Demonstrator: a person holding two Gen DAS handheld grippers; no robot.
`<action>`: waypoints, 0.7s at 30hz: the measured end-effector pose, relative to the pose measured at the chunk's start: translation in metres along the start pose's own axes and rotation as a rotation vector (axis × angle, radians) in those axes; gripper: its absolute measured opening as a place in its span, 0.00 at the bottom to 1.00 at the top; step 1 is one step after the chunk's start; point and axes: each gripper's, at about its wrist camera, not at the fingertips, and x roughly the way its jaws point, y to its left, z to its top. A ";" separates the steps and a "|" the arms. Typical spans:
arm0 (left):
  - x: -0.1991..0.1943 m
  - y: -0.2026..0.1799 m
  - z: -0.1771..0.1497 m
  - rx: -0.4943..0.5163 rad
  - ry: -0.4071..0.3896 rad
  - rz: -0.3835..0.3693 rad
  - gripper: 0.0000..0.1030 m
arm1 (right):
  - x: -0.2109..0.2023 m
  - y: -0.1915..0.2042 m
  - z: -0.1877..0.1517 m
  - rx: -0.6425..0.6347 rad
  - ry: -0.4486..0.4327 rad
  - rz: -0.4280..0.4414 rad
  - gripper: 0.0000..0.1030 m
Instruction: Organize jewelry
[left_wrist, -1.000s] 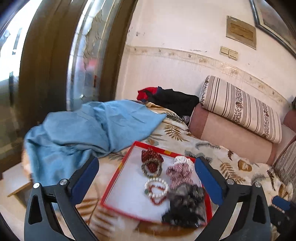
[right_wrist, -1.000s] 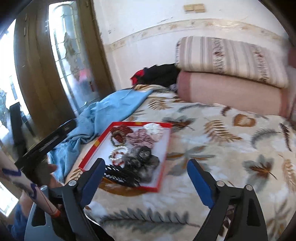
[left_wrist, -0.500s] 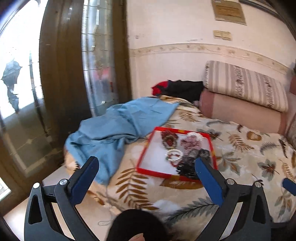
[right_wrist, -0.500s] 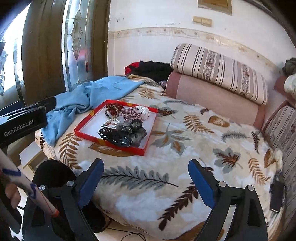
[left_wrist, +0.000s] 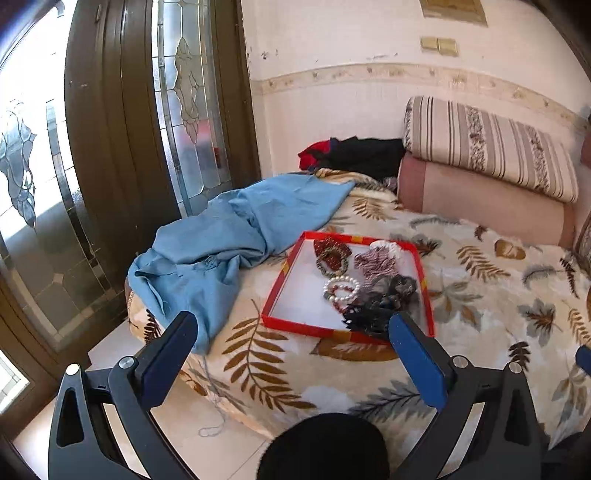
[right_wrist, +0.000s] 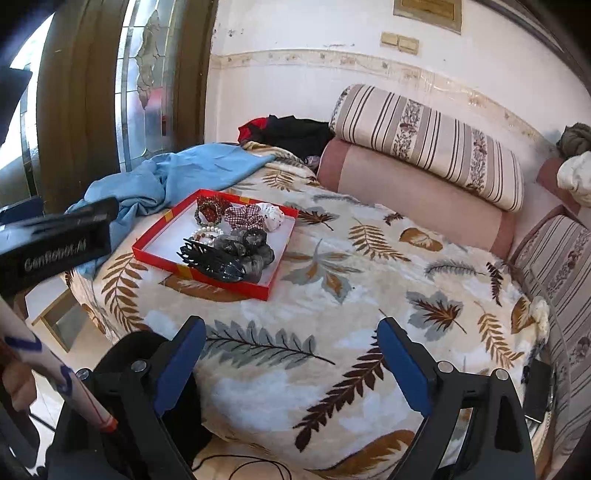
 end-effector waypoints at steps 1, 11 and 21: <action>0.002 0.000 0.000 0.002 0.000 0.010 1.00 | 0.003 0.001 0.001 -0.001 0.001 0.001 0.93; 0.044 -0.010 -0.003 0.001 0.055 0.038 1.00 | 0.043 -0.006 -0.009 -0.008 0.093 -0.020 0.93; 0.066 -0.025 -0.002 0.036 0.082 0.031 1.00 | 0.069 -0.019 -0.006 0.010 0.136 -0.036 0.93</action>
